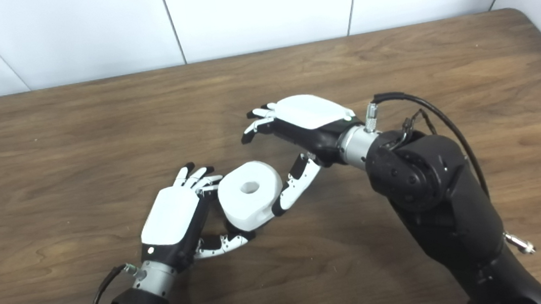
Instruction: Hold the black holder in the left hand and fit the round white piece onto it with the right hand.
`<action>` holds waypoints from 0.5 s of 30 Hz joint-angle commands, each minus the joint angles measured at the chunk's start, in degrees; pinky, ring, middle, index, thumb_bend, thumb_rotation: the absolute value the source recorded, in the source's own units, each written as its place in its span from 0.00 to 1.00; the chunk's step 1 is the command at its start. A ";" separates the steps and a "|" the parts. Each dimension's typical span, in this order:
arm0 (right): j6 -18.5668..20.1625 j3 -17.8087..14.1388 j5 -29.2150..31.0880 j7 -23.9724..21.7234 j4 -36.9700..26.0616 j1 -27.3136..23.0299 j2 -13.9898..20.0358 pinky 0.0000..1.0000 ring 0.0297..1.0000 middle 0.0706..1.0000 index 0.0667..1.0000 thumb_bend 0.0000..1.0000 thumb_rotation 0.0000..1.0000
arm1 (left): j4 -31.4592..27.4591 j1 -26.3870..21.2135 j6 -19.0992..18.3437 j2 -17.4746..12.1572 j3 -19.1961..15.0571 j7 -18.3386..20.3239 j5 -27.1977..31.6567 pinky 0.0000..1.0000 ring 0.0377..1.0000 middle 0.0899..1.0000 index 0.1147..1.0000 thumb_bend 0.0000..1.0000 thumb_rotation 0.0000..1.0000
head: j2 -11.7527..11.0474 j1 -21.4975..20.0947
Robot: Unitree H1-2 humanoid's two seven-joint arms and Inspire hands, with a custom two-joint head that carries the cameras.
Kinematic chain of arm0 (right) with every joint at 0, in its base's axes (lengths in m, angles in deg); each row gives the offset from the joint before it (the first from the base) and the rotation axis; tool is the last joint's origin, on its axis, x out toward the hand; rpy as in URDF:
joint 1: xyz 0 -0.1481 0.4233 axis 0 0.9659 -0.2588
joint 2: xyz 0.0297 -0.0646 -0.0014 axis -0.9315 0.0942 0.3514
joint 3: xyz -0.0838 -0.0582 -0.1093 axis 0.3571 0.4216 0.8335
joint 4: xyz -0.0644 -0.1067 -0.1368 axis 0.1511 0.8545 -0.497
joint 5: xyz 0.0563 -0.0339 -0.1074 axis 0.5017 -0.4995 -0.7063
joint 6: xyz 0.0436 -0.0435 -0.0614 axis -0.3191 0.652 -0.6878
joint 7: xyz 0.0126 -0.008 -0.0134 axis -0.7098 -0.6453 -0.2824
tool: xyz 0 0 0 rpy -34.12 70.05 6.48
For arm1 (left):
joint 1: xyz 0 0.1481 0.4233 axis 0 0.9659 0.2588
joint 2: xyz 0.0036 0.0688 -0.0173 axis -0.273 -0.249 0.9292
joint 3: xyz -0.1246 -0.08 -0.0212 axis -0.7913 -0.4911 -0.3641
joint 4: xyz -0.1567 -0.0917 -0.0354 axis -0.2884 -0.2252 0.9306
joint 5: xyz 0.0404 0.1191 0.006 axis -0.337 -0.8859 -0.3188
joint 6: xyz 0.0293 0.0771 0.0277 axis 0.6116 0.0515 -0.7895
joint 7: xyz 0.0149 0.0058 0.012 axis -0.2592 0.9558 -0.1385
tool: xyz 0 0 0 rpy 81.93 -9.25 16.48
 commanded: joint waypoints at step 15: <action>-0.57 -1.66 -0.83 1.79 -0.94 -1.82 -0.39 1.00 1.00 0.96 0.81 1.00 0.34 | -2.98 -1.24 -2.04 -0.42 -2.50 5.53 1.85 1.00 0.92 0.80 0.55 0.97 0.19 | -0.56 0.78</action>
